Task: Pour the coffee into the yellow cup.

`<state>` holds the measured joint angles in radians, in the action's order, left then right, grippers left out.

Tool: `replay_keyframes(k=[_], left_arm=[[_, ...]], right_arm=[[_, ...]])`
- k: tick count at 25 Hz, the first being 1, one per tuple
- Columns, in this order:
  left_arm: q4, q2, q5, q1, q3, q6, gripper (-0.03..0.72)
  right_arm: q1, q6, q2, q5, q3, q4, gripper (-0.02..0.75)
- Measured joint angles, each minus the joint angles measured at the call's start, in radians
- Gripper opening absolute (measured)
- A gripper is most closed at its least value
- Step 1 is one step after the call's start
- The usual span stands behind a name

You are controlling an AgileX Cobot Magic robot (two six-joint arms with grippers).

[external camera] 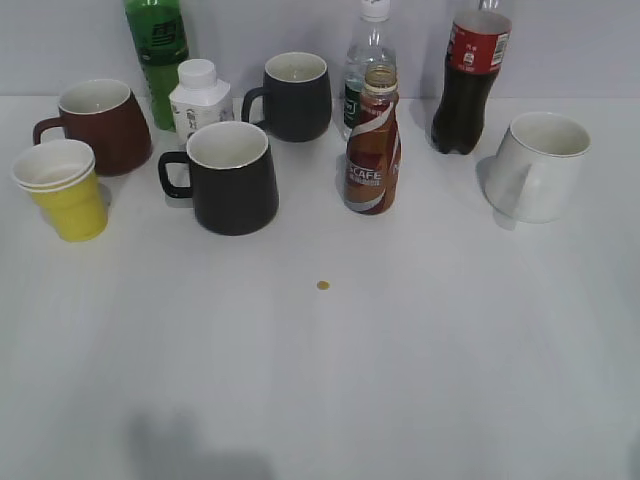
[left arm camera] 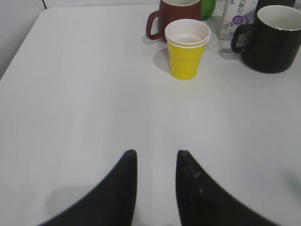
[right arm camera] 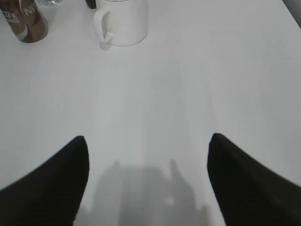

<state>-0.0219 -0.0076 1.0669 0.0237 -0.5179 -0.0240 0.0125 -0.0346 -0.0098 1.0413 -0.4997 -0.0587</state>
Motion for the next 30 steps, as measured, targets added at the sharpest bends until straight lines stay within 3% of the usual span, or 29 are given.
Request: replay_keyframes(k=[6, 9, 13, 17, 23, 25, 30], left_arm=[[-0.008, 0.032, -0.011, -0.002, -0.006, 0.000, 0.225], [-0.007, 0.074, -0.078, -0.008, -0.021, 0.000, 0.225], [0.005, 0.128, -0.324, -0.012, -0.015, 0.000, 0.228], [0.010, 0.268, -0.627, -0.012, 0.082, 0.000, 0.239], [-0.019, 0.628, -1.067, -0.013, 0.201, 0.000, 0.255], [-0.025, 0.737, -1.195, -0.013, 0.201, 0.000, 0.307], [-0.026, 0.956, -1.271, -0.051, 0.201, 0.063, 0.568]], right_arm=[[0.000, 0.000, 0.000, -0.010, -0.005, -0.009, 0.587], [0.000, 0.000, 0.022, -0.125, -0.017, -0.061, 0.587], [0.000, -0.001, 0.092, -0.353, 0.009, -0.091, 0.587], [0.008, -0.002, 0.183, -0.530, 0.067, -0.138, 0.587], [0.108, -0.186, 0.303, -0.706, 0.099, -0.253, 0.587], [0.146, -0.218, 0.357, -0.758, 0.099, -0.263, 0.587], [0.235, -0.233, 0.538, -0.868, 0.099, -0.264, 0.587]])
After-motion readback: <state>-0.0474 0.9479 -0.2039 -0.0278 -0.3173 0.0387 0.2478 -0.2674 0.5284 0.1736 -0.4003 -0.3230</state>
